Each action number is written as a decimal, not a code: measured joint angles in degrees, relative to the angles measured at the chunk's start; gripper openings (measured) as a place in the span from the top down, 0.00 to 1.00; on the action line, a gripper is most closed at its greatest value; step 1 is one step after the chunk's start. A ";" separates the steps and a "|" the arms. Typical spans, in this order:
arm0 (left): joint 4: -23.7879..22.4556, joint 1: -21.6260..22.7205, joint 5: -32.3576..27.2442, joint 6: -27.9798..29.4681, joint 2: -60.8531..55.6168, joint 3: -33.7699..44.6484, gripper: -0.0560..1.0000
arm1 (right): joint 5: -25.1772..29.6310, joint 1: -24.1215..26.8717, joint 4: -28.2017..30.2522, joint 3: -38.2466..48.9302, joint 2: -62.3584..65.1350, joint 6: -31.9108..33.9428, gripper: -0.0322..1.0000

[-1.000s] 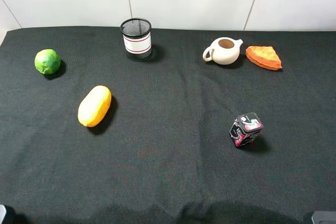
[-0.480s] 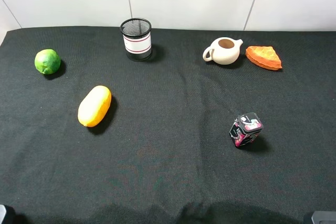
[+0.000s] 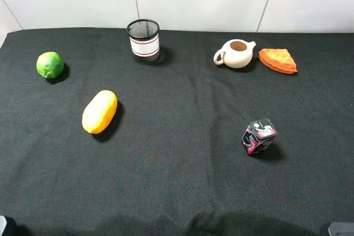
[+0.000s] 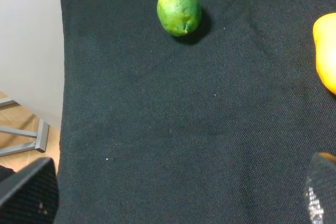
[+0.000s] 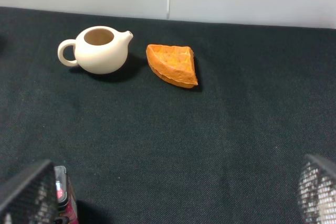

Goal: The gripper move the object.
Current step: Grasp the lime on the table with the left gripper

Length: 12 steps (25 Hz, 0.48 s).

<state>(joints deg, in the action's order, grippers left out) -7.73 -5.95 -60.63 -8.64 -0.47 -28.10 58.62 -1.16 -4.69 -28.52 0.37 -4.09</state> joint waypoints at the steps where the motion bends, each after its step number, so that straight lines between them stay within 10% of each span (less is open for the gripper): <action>1: 0.00 0.00 0.00 0.00 0.00 0.00 0.01 | 0.00 0.00 0.00 0.00 0.00 0.00 0.30; 12: -0.36 0.00 0.93 1.17 0.00 0.00 0.01 | 0.00 0.00 0.00 0.00 0.00 0.00 0.30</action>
<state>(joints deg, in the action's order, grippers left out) -8.09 -5.95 -59.70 -7.47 -0.47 -28.10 58.62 -1.16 -4.69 -28.52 0.37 -4.09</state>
